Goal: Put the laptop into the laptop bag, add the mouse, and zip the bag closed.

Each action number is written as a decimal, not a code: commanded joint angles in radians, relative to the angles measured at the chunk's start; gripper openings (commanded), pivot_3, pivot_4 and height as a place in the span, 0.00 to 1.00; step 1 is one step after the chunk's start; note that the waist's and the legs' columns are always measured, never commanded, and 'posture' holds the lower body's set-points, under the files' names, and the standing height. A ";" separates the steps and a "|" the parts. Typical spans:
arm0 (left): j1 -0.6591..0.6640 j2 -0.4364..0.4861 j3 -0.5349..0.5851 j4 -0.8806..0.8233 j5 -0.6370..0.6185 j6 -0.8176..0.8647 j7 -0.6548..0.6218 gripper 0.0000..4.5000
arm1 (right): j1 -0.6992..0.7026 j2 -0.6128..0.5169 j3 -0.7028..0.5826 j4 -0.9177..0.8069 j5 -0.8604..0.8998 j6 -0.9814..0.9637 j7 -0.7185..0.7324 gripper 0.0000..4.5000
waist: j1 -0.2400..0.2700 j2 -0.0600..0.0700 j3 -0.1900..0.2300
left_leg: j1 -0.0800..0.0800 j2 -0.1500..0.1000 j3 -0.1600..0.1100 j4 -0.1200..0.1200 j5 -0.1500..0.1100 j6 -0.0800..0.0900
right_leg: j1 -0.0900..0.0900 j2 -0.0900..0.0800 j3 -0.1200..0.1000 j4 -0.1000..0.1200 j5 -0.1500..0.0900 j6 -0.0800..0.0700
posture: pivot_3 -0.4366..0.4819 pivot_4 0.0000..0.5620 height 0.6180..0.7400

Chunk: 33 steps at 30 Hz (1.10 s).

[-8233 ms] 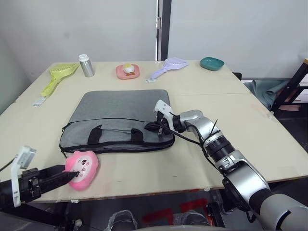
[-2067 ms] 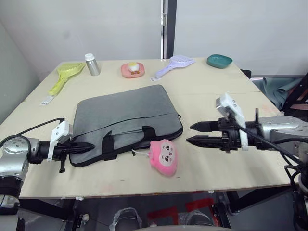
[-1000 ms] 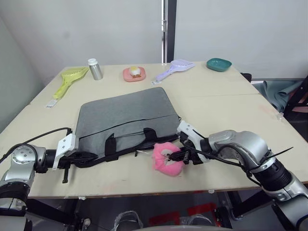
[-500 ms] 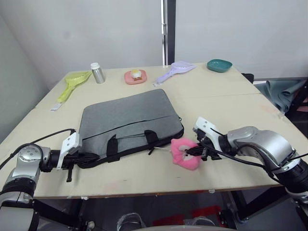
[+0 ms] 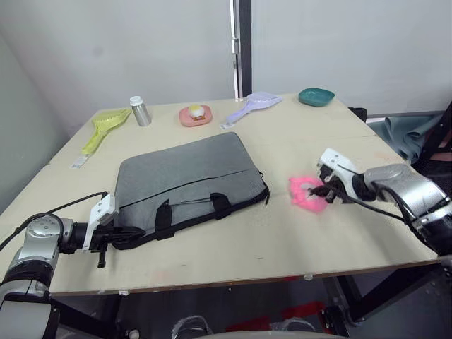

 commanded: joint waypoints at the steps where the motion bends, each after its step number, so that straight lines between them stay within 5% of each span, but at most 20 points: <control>1: 0.072 -0.018 -0.086 0.069 0.110 0.035 0.012 0.00 | -0.058 0.004 0.010 0.085 -0.108 -0.076 -0.010 0.01 | 0.001 0.000 0.000 | 0.000 0.000 0.000 0.000 0.000 0.000 | 0.000 0.000 0.000 0.000 0.000 0.000 | 0.48 0.27 1.00; 16: 0.194 0.005 -0.143 -0.047 0.140 -0.013 -0.052 0.00 | -0.235 0.291 0.004 0.227 -0.272 -0.456 -0.115 0.01 | -0.025 0.006 -0.002 | -0.001 -0.001 0.005 -0.004 -0.001 0.007 | 0.000 -0.001 0.003 -0.006 -0.003 0.005 | 0.48 0.27 1.00; 23: 0.211 0.001 -0.142 -0.086 0.130 0.000 -0.051 0.00 | -0.199 0.389 0.044 0.239 -0.338 -0.479 -0.154 0.01 | -0.028 0.008 -0.003 | -0.001 -0.002 0.008 -0.010 -0.002 0.009 | -0.001 -0.001 0.003 -0.012 0.001 -0.002 | 0.48 0.27 1.00; 33: 0.232 -0.003 -0.143 -0.129 0.118 0.026 -0.056 0.00 | -0.314 0.554 -0.003 0.485 -0.467 -0.445 -0.414 0.01 | -0.035 0.011 -0.004 | -0.001 -0.003 0.014 -0.015 -0.002 0.009 | -0.004 -0.002 0.008 -0.015 0.001 -0.001 | 0.48 0.27 1.00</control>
